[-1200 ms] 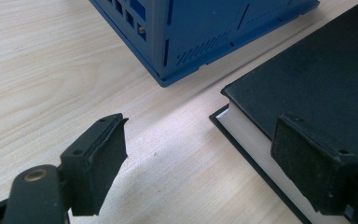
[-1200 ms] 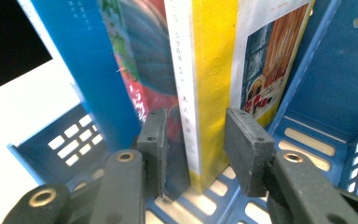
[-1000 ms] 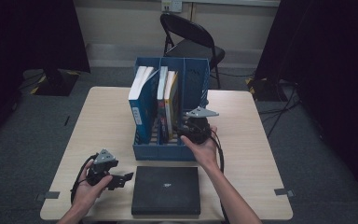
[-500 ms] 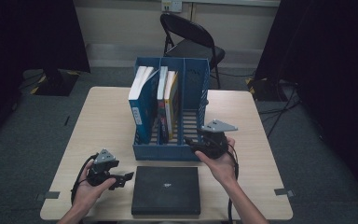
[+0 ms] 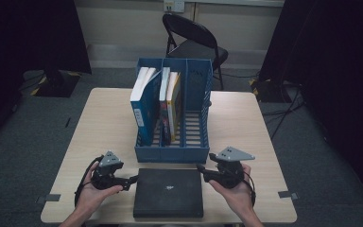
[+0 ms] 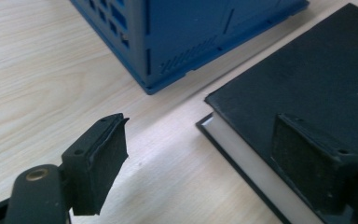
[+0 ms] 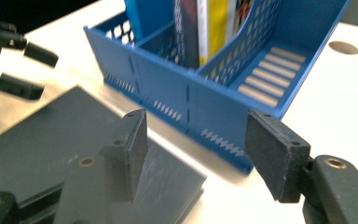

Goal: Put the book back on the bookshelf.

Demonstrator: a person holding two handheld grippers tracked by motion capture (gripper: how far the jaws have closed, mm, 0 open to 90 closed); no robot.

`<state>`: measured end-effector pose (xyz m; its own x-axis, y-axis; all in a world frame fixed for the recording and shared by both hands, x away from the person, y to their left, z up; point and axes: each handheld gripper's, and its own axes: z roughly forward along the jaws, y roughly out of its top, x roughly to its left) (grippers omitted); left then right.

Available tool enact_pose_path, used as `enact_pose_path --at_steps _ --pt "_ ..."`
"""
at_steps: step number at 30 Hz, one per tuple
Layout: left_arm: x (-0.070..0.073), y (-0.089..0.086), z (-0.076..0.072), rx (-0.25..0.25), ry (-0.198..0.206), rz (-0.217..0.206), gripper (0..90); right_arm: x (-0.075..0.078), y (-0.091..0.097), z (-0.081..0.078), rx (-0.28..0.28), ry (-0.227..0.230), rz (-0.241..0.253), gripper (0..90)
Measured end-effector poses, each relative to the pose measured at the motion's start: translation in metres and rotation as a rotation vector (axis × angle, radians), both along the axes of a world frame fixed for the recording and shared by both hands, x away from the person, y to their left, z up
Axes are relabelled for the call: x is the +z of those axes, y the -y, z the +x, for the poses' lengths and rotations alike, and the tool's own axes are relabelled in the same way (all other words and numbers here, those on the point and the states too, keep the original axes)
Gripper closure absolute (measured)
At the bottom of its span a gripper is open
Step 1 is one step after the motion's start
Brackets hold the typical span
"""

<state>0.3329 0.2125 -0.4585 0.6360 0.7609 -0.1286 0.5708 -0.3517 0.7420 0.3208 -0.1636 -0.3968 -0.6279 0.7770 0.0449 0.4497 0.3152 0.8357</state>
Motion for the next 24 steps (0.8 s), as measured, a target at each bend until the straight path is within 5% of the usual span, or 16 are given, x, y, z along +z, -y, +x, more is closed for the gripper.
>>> enact_pose_path --at_steps 6,9,11,16,21,24 --pt "0.004 0.004 -0.002 0.016 0.032 -0.033 23.8 -0.023 0.002 -0.01 0.011 -0.061 -0.001 38.0" --pt "0.002 0.01 0.0 -0.003 0.031 -0.025 23.8 -0.038 0.001 -0.012 0.028 -0.095 -0.013 34.7" --pt "0.001 0.014 0.001 -0.058 0.023 -0.022 25.4 -0.046 -0.002 -0.012 0.04 -0.116 -0.028 32.2" --pt "-0.004 0.023 0.003 -0.105 0.014 0.01 27.7 -0.053 -0.003 -0.011 0.047 -0.127 -0.003 30.3" --pt "-0.008 0.029 0.011 -0.1 -0.003 -0.004 27.2 -0.059 -0.006 -0.01 0.065 -0.151 -0.002 29.1" --pt "-0.008 0.03 0.012 -0.141 -0.015 -0.014 28.4 -0.063 -0.009 -0.009 0.082 -0.167 -0.002 29.1"
